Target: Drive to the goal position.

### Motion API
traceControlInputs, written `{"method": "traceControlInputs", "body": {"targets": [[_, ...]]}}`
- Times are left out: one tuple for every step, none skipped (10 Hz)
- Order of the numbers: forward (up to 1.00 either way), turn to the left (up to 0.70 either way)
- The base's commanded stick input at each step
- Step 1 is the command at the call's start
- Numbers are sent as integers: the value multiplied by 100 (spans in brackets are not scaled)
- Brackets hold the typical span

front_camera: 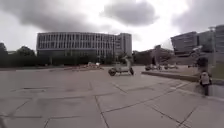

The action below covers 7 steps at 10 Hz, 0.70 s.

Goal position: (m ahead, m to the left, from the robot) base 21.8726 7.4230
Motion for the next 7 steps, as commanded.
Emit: {"method": "traceControlInputs", "body": {"targets": [[85, 34], [85, 34], [85, 34], [85, 34], [85, 34], [85, 34], [85, 34]]}}
